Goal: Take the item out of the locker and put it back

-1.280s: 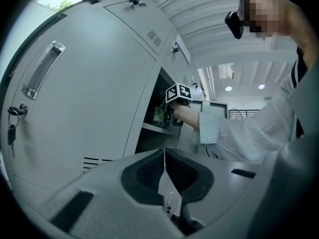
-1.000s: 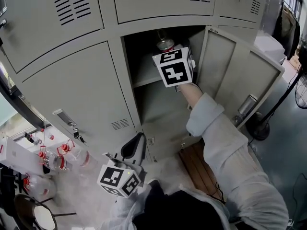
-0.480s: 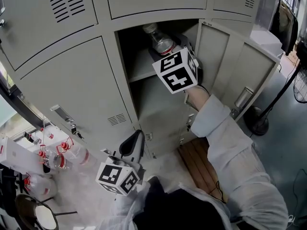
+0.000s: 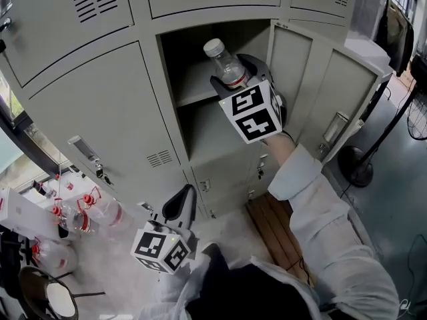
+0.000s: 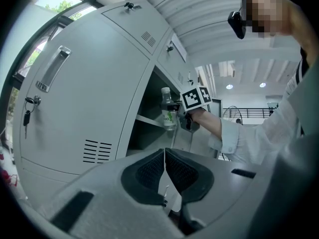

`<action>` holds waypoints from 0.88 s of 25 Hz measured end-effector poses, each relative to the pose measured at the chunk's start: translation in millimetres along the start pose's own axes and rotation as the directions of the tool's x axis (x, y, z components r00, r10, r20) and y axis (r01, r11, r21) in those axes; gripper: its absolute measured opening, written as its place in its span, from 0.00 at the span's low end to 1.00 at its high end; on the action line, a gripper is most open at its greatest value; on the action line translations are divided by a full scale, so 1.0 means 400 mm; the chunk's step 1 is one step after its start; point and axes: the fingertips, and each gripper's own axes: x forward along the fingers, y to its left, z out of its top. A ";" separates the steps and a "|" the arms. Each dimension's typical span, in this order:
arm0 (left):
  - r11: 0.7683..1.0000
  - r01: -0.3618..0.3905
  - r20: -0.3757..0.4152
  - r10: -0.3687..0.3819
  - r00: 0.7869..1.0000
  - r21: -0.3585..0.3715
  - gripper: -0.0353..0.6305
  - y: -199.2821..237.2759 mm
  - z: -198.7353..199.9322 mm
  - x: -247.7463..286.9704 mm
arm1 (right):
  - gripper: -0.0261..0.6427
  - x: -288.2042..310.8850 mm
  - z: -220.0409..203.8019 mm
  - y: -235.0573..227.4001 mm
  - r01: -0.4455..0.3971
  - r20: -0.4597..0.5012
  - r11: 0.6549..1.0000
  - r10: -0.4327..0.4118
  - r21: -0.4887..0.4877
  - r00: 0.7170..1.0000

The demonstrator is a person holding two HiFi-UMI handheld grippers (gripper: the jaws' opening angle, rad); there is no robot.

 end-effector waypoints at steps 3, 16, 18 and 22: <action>1.000 -0.011 -0.004 0.011 1.000 0.003 0.07 -0.004 -0.020 -0.022 | 0.51 -0.046 -0.012 0.019 -0.008 0.022 0.999 0.007 0.033 1.000; 1.000 -0.026 -0.040 0.026 0.999 0.015 0.07 -0.048 -0.091 -0.125 | 0.51 -0.355 -0.108 0.101 -0.061 0.105 0.949 0.030 0.309 0.994; 0.999 -0.028 -0.038 0.029 0.999 0.015 0.08 -0.049 -0.093 -0.132 | 0.51 -0.410 -0.128 0.112 -0.056 0.103 0.935 0.021 0.350 0.994; 0.999 -0.051 -0.029 0.051 0.998 0.008 0.07 -0.044 -0.093 -0.144 | 0.51 -0.517 -0.202 0.145 -0.032 0.064 0.886 0.003 0.463 0.998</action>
